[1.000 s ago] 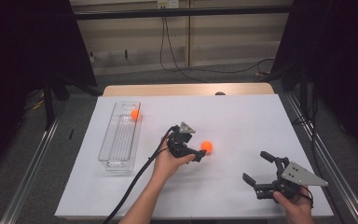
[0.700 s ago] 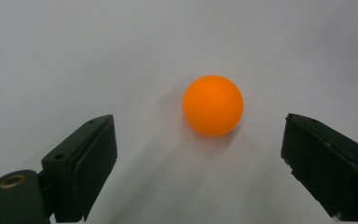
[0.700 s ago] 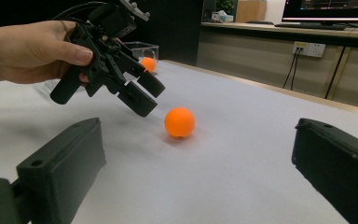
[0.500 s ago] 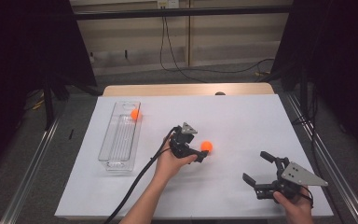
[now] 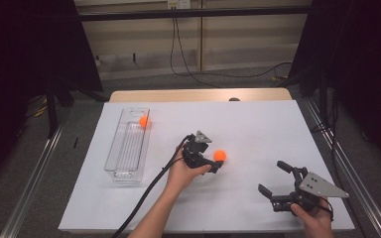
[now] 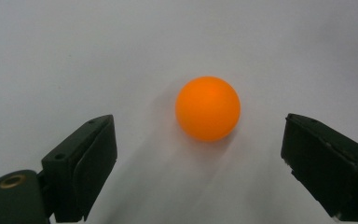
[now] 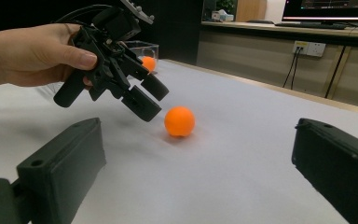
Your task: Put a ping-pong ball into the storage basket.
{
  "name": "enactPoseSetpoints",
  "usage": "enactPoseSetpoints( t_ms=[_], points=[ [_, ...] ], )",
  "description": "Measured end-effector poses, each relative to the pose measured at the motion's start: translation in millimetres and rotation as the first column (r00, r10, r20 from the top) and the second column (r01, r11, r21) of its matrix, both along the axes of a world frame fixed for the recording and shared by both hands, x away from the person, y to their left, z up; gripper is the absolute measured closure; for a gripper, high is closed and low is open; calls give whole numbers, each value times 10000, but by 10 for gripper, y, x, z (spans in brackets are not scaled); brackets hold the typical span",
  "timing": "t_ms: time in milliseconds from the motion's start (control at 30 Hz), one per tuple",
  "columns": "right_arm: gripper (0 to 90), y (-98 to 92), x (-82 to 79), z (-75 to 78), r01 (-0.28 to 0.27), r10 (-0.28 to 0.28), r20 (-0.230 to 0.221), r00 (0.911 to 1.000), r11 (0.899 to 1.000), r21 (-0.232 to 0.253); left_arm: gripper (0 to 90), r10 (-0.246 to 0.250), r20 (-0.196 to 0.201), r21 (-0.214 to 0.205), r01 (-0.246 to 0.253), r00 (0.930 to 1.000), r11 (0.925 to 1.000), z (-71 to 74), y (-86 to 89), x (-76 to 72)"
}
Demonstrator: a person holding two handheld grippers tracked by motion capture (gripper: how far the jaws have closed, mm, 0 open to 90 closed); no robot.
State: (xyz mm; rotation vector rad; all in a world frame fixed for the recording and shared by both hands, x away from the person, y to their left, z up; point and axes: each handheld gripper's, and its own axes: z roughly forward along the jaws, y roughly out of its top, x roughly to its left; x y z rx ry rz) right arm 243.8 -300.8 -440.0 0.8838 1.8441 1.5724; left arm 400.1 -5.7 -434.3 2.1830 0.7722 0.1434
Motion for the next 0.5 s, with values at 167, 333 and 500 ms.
enactPoseSetpoints(
  t_ms=[167,333,500],
  points=[
    [20,-1,0,0,13,-13,-7,10000,10000,-10,107,-8,84,-35,8,10000,10000,-11,-24,-2],
    [20,0,-1,1,32,-32,-11,10000,10000,18,108,-76,90,-39,76,9999,10000,-22,-50,-8],
    [20,-2,-2,1,9,-9,-8,10000,10000,14,124,-146,137,-9,146,9998,9999,-34,-71,-8]
  ],
)
